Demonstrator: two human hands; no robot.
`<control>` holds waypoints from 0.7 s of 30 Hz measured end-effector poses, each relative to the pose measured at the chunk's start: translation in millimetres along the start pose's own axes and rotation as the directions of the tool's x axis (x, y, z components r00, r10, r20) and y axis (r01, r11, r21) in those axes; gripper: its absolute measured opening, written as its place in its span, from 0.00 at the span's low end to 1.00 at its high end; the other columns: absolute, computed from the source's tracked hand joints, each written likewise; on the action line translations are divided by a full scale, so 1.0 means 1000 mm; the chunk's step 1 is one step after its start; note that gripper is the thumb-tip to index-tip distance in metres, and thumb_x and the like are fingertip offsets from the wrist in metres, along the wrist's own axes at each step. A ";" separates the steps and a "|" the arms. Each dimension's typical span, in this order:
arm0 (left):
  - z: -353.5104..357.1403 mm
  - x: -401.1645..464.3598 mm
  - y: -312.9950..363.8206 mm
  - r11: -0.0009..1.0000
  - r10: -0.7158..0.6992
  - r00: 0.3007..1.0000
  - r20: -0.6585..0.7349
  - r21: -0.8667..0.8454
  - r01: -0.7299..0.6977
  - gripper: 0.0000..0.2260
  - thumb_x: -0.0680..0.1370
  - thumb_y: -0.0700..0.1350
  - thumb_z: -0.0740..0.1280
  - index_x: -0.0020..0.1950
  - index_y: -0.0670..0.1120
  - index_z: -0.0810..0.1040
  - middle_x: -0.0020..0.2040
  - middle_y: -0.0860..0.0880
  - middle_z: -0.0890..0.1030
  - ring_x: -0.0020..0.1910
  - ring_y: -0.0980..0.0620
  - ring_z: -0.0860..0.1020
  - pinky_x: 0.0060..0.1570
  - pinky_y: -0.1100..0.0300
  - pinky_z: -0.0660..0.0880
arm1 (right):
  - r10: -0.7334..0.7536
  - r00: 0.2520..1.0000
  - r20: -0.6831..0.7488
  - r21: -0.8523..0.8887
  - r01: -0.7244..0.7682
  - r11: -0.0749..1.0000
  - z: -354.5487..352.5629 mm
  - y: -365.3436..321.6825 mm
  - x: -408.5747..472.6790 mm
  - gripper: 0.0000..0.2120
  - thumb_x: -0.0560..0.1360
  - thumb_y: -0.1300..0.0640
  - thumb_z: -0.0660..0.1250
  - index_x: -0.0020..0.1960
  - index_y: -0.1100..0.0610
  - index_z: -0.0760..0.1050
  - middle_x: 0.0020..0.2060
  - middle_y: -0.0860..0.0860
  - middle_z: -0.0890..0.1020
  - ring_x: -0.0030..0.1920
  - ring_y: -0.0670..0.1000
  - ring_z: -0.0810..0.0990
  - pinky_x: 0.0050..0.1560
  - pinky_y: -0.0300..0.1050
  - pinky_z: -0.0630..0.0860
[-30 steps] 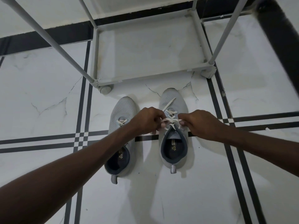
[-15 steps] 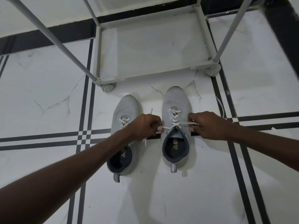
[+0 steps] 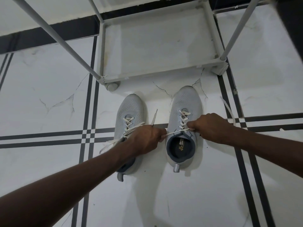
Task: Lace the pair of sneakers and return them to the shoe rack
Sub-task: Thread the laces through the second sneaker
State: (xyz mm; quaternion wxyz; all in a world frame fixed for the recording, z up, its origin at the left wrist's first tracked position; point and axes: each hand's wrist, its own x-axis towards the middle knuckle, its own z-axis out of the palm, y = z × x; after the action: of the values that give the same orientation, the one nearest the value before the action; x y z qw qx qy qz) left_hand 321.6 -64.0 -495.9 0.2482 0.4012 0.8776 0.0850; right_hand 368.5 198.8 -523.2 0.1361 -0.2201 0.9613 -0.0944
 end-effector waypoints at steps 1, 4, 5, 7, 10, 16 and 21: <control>0.000 -0.002 0.000 1.000 -0.001 1.000 0.019 -0.003 0.001 0.07 0.73 0.39 0.59 0.44 0.49 0.74 0.35 0.47 0.79 0.34 0.44 0.74 0.33 0.53 0.69 | 0.002 1.000 0.020 0.004 -0.002 1.000 0.000 0.000 -0.002 0.06 0.74 0.60 0.66 0.48 0.50 0.76 0.35 0.51 0.83 0.34 0.54 0.79 0.34 0.42 0.64; 0.003 -0.005 -0.003 1.000 0.007 1.000 0.022 -0.007 -0.007 0.07 0.70 0.39 0.57 0.41 0.50 0.71 0.33 0.47 0.78 0.33 0.43 0.75 0.33 0.51 0.72 | 0.027 0.998 0.064 0.017 -0.028 0.999 -0.006 -0.002 -0.004 0.11 0.75 0.62 0.62 0.55 0.52 0.77 0.43 0.53 0.85 0.43 0.57 0.82 0.38 0.42 0.65; 0.005 -0.005 -0.004 1.000 0.016 1.000 0.021 -0.014 -0.016 0.07 0.69 0.39 0.58 0.41 0.50 0.71 0.33 0.47 0.78 0.33 0.43 0.75 0.32 0.53 0.71 | 0.037 0.997 0.073 0.008 -0.038 0.999 -0.008 -0.002 -0.004 0.11 0.75 0.61 0.62 0.56 0.52 0.77 0.45 0.53 0.85 0.45 0.57 0.82 0.40 0.42 0.66; 0.008 -0.004 -0.005 0.998 0.018 1.000 0.012 -0.061 -0.017 0.07 0.71 0.37 0.60 0.40 0.49 0.72 0.33 0.49 0.77 0.33 0.45 0.75 0.33 0.56 0.68 | 0.045 0.996 0.071 0.003 -0.045 0.999 -0.007 -0.002 -0.003 0.10 0.76 0.61 0.63 0.55 0.52 0.78 0.45 0.53 0.85 0.45 0.56 0.82 0.40 0.42 0.66; 0.003 -0.002 -0.005 0.962 -0.064 0.998 -0.018 -0.268 0.056 0.09 0.78 0.39 0.61 0.41 0.49 0.76 0.32 0.55 0.77 0.33 0.59 0.74 0.37 0.64 0.68 | 0.100 0.993 0.068 0.098 -0.107 0.989 -0.006 0.002 -0.003 0.03 0.77 0.59 0.64 0.47 0.53 0.76 0.36 0.50 0.81 0.38 0.54 0.79 0.37 0.42 0.65; -0.021 -0.006 -0.016 0.549 -0.277 0.956 0.092 -0.802 0.236 0.12 0.83 0.40 0.59 0.48 0.38 0.79 0.32 0.43 0.78 0.28 0.49 0.75 0.28 0.63 0.71 | 0.239 0.952 0.192 0.542 -0.306 0.783 -0.046 0.009 -0.017 0.09 0.79 0.61 0.61 0.41 0.55 0.74 0.27 0.49 0.80 0.26 0.42 0.76 0.28 0.30 0.68; -0.047 0.000 -0.014 0.339 -0.237 0.964 0.118 -0.920 0.196 0.13 0.75 0.47 0.71 0.45 0.36 0.81 0.44 0.36 0.82 0.39 0.50 0.80 0.43 0.59 0.77 | 0.212 0.939 0.270 0.851 -0.336 0.404 -0.075 0.001 -0.028 0.06 0.78 0.61 0.65 0.45 0.60 0.80 0.40 0.56 0.86 0.38 0.53 0.84 0.43 0.45 0.81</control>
State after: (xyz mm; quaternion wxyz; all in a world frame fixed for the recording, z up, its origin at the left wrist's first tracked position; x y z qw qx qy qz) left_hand 288.4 -70.4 -460.1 0.4226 0.0717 0.7281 0.5349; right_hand 369.5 221.6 -446.8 0.3009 0.0389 0.7824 -0.5438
